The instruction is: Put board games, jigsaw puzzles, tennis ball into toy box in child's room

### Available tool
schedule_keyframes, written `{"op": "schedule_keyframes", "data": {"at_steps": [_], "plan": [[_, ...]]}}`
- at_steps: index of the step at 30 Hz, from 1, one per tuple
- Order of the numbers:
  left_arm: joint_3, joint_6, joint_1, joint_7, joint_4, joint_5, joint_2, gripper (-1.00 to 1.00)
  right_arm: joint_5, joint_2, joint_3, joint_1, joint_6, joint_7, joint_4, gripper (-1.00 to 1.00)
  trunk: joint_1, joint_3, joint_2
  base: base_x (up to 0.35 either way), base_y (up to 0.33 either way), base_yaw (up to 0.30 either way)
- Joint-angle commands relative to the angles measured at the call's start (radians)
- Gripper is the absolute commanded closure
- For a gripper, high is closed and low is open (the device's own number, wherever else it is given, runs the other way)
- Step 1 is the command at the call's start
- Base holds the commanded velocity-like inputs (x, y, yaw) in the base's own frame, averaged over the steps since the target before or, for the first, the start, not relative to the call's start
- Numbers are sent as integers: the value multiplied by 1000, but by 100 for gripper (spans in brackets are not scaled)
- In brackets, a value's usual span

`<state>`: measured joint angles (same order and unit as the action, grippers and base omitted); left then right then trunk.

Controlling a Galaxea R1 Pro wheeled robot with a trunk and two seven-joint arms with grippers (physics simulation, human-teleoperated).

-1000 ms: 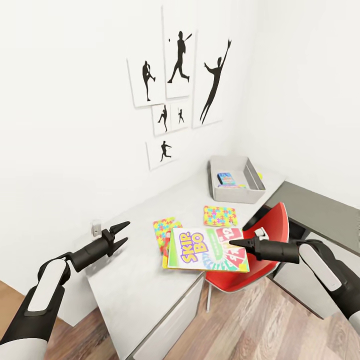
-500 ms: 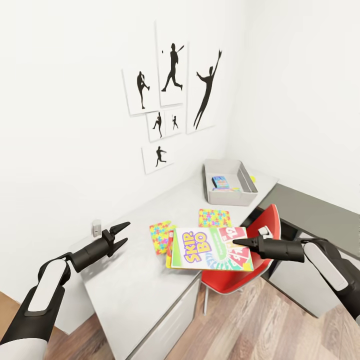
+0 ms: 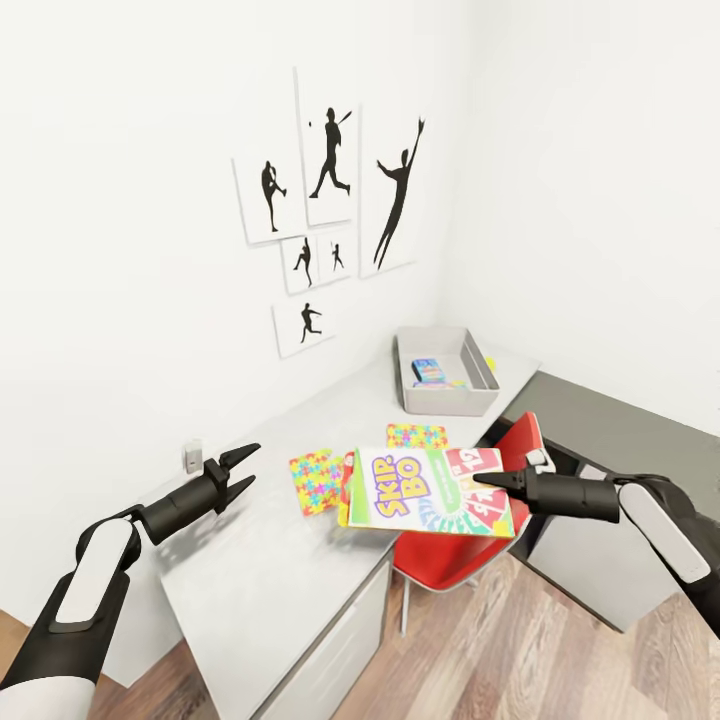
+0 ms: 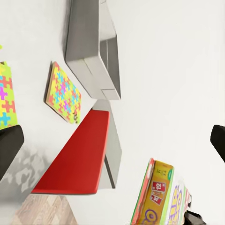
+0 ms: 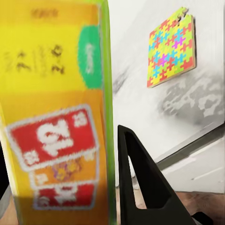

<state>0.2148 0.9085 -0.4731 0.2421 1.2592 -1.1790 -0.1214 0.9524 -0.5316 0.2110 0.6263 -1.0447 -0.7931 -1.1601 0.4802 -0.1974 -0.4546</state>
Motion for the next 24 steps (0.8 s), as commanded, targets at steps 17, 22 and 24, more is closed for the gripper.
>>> {"op": "schedule_keyframes", "data": {"at_steps": [17,22,24], "plan": [[6,3,0,6,1,7,-12,-100,-3,1,-20,-29,-3,-3,-69,100,-30,49,55,0,0,-93],[6,0,0,3,-2,9,-12,-100,-3,1,-20,-29,-3,-3,-70,100,-30,57,55,0,0,-81],[6,-1,1,3,-2,10,-12,-100,-2,1,-20,-30,-3,-3,-70,100,-30,60,55,0,0,-77]]}}
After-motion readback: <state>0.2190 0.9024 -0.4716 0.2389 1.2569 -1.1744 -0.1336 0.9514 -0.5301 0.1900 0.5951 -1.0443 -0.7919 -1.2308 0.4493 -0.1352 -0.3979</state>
